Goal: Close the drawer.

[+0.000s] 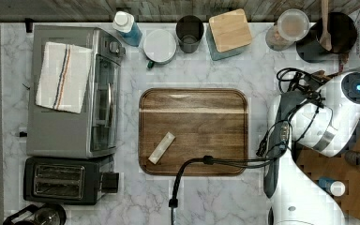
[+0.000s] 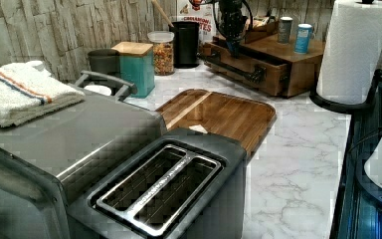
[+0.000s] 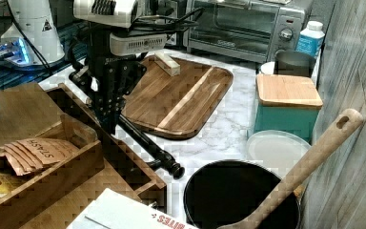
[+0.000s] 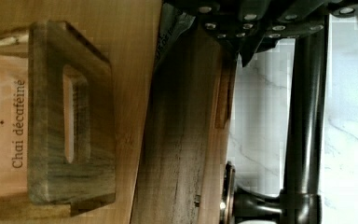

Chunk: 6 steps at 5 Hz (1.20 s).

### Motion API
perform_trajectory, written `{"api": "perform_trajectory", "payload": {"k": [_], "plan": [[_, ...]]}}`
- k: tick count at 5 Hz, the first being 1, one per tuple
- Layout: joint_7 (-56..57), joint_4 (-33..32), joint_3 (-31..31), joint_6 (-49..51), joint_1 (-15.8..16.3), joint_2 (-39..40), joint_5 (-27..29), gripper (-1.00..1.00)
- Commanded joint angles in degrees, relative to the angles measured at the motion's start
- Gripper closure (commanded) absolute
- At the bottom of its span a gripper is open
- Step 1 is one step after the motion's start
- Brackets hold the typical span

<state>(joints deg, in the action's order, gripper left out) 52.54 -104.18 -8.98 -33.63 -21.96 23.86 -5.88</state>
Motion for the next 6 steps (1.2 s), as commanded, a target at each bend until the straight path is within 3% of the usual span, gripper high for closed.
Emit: {"api": "perform_trajectory", "payload": {"k": [1,3,6], "plan": [[5.47,23.56,-5.64,17.52,-4.81,7.02,-3.45,1.0],[1.55,28.21,-4.04,20.41,-3.36,9.09,-1.26,1.0],[1.68,28.2,-4.52,20.39,-3.01,9.12,-0.99,1.0]]}}
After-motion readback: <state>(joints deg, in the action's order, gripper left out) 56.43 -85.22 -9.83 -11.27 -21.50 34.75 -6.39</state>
